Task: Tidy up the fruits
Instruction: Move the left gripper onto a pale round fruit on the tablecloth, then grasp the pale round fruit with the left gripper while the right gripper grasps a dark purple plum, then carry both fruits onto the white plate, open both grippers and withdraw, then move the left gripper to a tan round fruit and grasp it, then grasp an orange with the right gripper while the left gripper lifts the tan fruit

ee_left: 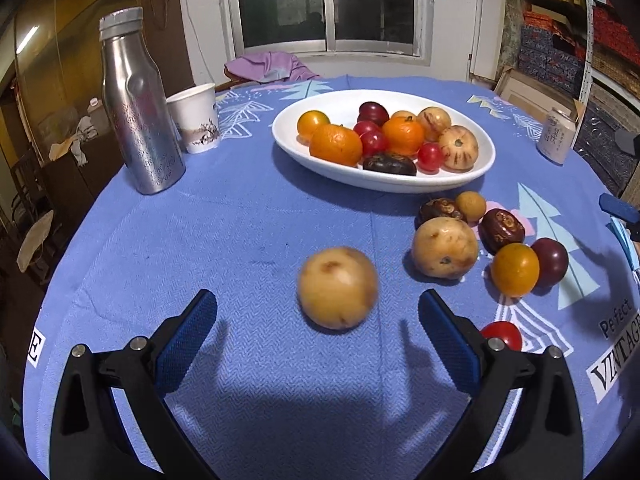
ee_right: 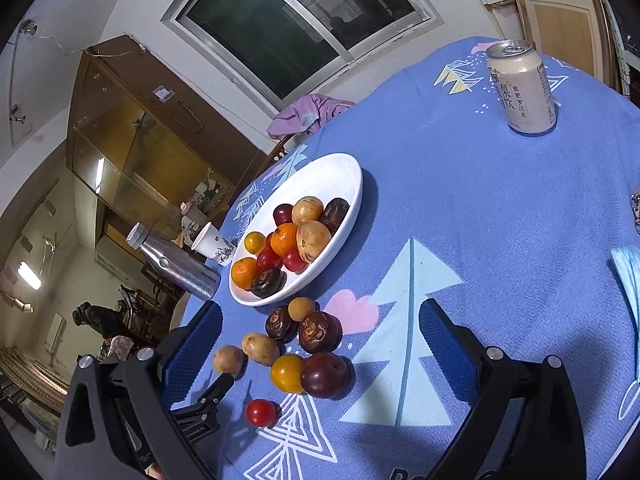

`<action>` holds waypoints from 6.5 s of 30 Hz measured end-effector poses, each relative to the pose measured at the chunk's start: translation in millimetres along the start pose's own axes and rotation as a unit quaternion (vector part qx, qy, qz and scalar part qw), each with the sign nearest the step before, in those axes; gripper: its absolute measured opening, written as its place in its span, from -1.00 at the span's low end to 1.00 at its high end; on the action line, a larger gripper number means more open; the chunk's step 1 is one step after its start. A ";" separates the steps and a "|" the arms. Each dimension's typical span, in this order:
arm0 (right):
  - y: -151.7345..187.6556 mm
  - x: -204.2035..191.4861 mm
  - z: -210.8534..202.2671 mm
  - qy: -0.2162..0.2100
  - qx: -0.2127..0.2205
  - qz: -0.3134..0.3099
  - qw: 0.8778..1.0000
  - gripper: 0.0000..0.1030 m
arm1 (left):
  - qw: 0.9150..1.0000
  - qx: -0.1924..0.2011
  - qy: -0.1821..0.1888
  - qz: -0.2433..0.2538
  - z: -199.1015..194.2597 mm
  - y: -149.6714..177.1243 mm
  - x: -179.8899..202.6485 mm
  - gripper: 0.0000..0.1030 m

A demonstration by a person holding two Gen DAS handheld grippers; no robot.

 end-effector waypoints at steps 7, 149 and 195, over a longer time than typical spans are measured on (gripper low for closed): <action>2.8 -2.8 3.1 0.001 -0.007 -0.006 1.000 0.93 | 1.000 0.007 -0.003 -0.007 0.5 -1.8 -3.6 0.92; -4.2 16.0 4.8 0.007 -0.001 0.028 1.000 0.75 | 0.999 0.016 -0.027 -0.029 -2.9 -7.3 -12.5 0.92; 29.0 -27.1 28.2 -0.005 -0.065 -0.081 0.995 0.74 | 0.999 -0.008 0.037 -0.018 9.2 -6.8 2.6 -0.21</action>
Point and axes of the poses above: each gripper's, at about its wrist camera, not at the fingertips, and z roughly the way its jaws point, x to its right, y to its underside, the point moved 4 cm from there along z, roughly the way its jaws point, and after that the axes turned 4 degrees about x, right-handed, at the moved point
